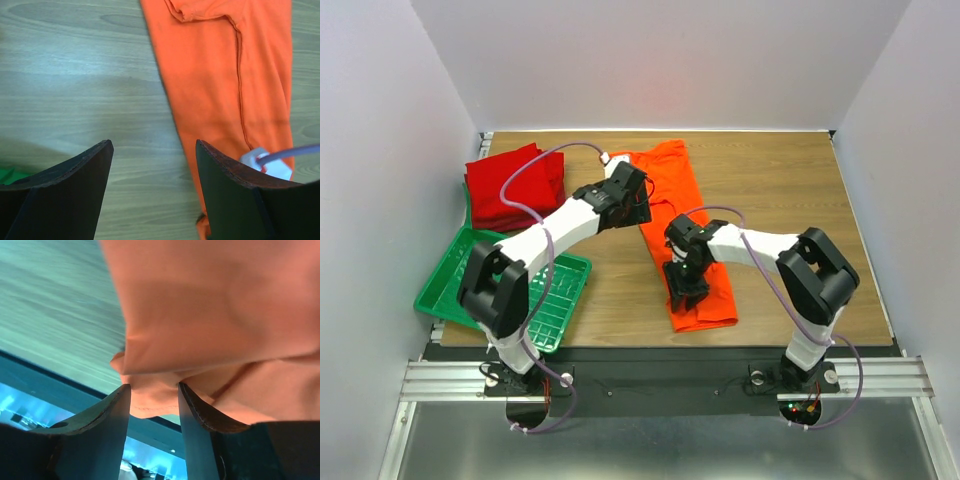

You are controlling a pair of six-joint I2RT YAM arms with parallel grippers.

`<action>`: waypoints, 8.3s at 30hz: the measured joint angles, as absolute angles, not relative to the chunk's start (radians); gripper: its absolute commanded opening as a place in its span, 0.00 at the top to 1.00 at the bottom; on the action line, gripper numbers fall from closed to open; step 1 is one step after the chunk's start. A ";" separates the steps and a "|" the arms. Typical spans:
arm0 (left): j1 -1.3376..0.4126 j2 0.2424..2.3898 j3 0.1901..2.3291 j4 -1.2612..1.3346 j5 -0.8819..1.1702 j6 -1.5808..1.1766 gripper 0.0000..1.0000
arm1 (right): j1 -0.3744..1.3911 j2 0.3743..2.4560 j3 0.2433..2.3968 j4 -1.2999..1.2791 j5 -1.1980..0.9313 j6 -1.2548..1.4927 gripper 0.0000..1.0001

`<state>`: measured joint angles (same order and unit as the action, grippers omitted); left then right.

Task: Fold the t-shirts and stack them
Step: Fold the tshirt

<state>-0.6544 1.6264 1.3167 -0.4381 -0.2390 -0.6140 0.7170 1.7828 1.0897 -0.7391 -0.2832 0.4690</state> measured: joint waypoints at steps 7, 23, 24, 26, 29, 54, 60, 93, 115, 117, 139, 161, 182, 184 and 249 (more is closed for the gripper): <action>-0.653 1.837 1.521 -0.461 -0.236 -0.583 0.21 | 0.832 1.880 1.221 -0.728 -0.297 0.468 0.52; -0.628 1.758 1.435 -0.449 -0.237 -0.573 0.19 | 0.864 1.645 1.205 -0.690 -0.097 0.503 0.38; -0.631 1.719 1.395 -0.451 -0.237 -0.574 0.19 | 0.857 1.601 1.187 -0.692 -0.073 0.510 0.35; -0.639 1.646 1.328 -0.445 -0.236 -0.574 0.19 | 0.844 1.528 1.157 -0.708 -0.034 0.530 0.34; -0.664 1.530 1.227 -0.416 -0.230 -0.574 0.19 | 0.789 1.415 1.084 -0.726 0.016 0.566 0.35; -1.264 1.246 0.821 -0.419 -0.245 -1.077 0.24 | 0.656 1.195 0.808 -0.837 -0.065 0.749 0.43; -1.281 1.277 0.808 -0.445 -0.268 -1.163 0.24 | 0.656 1.293 0.825 -0.837 -0.064 0.716 0.43; -1.200 1.536 0.925 -0.494 -0.276 -1.156 0.43 | 0.714 1.414 0.858 -0.789 -0.128 0.633 0.44; -1.183 1.619 0.918 -0.422 -0.208 -1.122 0.90 | 0.781 1.494 0.876 -0.787 -0.042 0.625 0.55; -1.183 1.620 0.918 -0.411 -0.202 -1.124 0.97 | 0.781 1.494 0.876 -0.787 -0.014 0.625 0.62; -1.182 1.568 0.845 -0.341 -0.191 -1.197 1.00 | 0.770 1.437 0.868 -0.835 0.141 0.626 0.95; -1.225 1.595 0.882 -0.363 -0.192 -1.145 1.00 | 0.707 1.372 0.879 -0.931 0.141 0.646 0.53; -1.225 1.573 0.857 -0.354 -0.184 -1.159 1.00 | 0.707 1.411 0.763 -0.812 -0.043 0.670 0.59; -1.225 1.572 0.854 -0.352 -0.184 -1.160 1.00 | 0.707 1.414 0.750 -0.802 -0.048 0.671 0.65; -0.640 1.616 1.123 -0.331 0.129 -0.677 1.00 | 0.543 1.809 1.462 -0.816 0.075 0.593 1.00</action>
<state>-0.6403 1.6161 1.1229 -0.3305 0.1287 -0.6765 0.5434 1.8088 1.4620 -0.8158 0.0746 0.5934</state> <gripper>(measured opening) 0.044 0.032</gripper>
